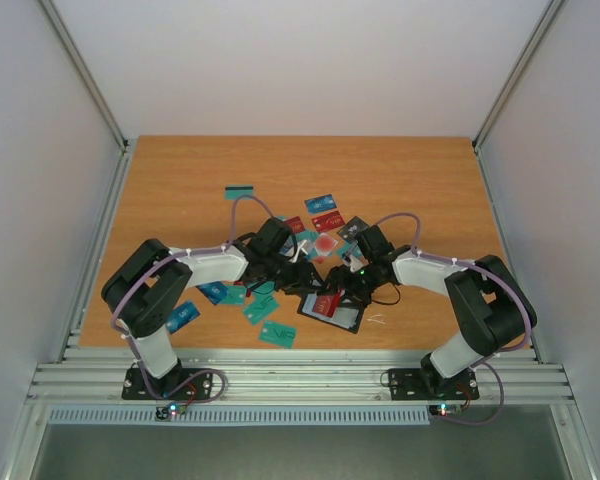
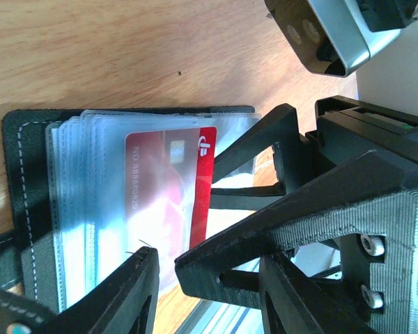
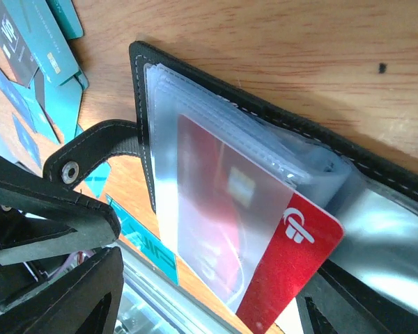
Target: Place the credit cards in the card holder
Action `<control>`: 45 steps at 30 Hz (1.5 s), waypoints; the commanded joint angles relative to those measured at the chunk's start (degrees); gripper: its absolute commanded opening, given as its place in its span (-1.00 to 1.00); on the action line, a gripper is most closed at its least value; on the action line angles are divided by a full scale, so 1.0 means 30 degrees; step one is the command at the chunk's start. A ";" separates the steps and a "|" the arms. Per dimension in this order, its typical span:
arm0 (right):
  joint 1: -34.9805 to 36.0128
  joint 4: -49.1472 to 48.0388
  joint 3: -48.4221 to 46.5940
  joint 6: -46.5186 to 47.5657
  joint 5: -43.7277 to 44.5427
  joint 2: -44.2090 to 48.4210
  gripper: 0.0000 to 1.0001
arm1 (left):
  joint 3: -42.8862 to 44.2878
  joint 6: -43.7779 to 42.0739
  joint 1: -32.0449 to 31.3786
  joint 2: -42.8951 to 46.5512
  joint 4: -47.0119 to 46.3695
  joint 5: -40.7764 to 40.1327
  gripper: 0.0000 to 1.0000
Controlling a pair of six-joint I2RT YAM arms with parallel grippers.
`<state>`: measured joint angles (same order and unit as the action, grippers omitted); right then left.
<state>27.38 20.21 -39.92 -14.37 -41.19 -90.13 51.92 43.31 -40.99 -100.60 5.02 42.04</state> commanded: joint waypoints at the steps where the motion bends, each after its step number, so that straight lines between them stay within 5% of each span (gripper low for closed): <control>1: 0.0275 0.1710 0.0009 0.0612 0.0916 0.0010 0.40 | -0.0519 0.0879 -0.0068 -0.0925 -0.2364 -0.0198 -0.19; 5: 0.0275 0.1725 -0.0023 0.0594 0.0985 -0.0046 0.40 | -0.0373 0.1285 -0.0061 -0.1445 -0.2940 0.0459 -0.21; 11: 0.0264 0.2552 0.0008 0.0854 0.1423 0.0495 0.39 | 0.0840 -0.0915 -0.0066 -0.1049 0.2303 -0.2490 -0.22; 16: 0.0279 0.3536 -0.0162 0.1241 0.1776 0.1384 0.35 | 0.1519 -0.2207 -0.0200 -0.1327 0.3489 -0.2458 -0.22; 30: 0.0280 0.3175 -0.1002 0.1274 0.0818 0.1072 -0.61 | 0.2958 -0.3700 -0.0836 -0.2005 0.5640 -0.3866 -0.20; 45: 0.0279 0.2549 -0.0923 0.1597 0.1414 -0.0998 -0.88 | 0.3425 -0.4031 -0.1086 -0.0820 0.6476 -0.4551 -0.20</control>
<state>27.81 28.95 -42.41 -10.39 -37.85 -91.37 60.62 32.84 -43.99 -105.34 21.69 30.52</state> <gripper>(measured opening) 0.068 0.398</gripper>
